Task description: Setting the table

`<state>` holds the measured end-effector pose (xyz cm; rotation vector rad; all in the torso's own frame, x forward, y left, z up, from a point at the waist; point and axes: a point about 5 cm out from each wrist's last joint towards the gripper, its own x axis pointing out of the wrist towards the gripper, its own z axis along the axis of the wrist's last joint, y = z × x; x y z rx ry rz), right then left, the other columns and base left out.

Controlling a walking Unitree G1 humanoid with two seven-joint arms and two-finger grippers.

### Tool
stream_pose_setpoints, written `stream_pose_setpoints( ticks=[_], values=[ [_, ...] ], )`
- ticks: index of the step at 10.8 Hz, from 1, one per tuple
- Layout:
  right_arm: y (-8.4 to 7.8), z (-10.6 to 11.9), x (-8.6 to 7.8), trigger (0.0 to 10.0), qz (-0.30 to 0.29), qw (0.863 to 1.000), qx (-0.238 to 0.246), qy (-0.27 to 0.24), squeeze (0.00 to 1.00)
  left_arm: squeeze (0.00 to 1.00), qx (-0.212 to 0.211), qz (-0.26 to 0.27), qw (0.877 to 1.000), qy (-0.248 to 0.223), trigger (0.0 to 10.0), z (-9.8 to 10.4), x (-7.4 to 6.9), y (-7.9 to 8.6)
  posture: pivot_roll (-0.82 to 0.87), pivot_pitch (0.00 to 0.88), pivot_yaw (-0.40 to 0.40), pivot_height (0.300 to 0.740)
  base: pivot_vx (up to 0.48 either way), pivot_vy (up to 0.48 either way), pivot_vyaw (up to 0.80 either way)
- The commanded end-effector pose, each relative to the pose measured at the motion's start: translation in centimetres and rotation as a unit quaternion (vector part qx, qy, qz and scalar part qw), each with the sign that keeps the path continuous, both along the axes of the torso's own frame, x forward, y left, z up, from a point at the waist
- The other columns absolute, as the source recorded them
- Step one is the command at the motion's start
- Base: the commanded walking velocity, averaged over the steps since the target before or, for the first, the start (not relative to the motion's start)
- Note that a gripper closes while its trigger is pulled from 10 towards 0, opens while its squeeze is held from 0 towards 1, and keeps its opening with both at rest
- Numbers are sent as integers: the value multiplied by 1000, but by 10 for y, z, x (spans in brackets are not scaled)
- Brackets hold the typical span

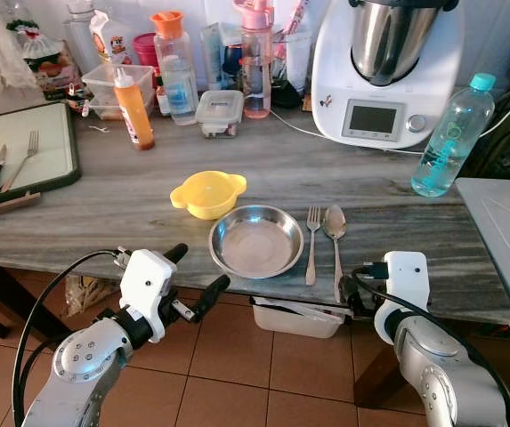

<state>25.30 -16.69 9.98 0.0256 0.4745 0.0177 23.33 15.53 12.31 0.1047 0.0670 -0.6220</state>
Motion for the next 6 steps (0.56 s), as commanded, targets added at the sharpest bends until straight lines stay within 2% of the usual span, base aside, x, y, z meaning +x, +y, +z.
stream_pose_setpoints(
  ticks=[1, 6],
  values=[
    [9, -4, -1, 10000, 16, 1000, 18, 18, 1000, 0, 8, -2, 1000, 4, 10000, -3, -1, 2, 85, 31, 41, 740, 0, 0, 0],
    [11, -2, 0, 10000, 22, 999, 26, 9, 1000, 0, 11, -1, 1000, 4, 10000, -7, 0, 3, 86, 35, 41, 740, 0, 0, 0]
  ],
)
